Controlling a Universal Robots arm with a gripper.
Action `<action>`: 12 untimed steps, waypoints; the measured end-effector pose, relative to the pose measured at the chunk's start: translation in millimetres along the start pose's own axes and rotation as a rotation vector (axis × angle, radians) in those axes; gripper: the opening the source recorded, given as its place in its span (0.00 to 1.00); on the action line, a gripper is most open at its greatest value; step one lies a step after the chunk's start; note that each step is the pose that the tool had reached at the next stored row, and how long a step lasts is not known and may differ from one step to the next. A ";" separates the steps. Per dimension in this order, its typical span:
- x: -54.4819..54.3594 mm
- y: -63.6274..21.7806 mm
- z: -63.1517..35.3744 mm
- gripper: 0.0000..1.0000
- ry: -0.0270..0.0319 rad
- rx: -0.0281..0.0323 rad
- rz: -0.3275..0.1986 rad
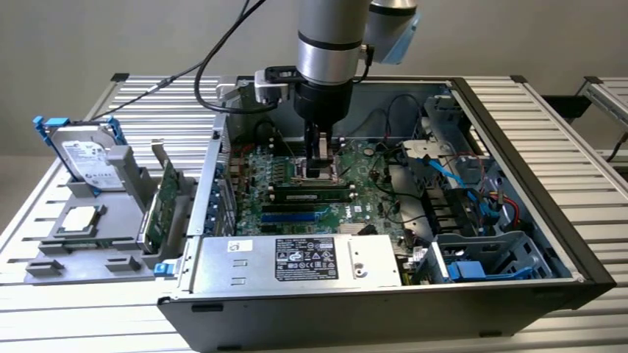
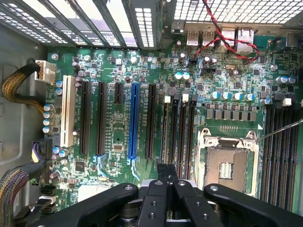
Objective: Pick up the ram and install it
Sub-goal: 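Press down the ram until it locks into place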
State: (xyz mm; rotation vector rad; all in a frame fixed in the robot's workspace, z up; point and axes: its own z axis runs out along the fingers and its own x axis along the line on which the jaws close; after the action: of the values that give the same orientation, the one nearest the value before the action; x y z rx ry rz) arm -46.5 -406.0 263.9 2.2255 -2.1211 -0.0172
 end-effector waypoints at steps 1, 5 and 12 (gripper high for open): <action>0.2 0.0 0.0 0.11 0.0000 0.0000 0.000; 5.8 0.2 0.2 0.11 -0.0003 -0.0003 0.007; 6.4 0.2 0.2 0.11 -0.0053 -0.0037 0.095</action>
State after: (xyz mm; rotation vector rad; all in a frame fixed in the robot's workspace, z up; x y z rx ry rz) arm -46.5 -412.4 263.9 2.1222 -2.2250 -0.0221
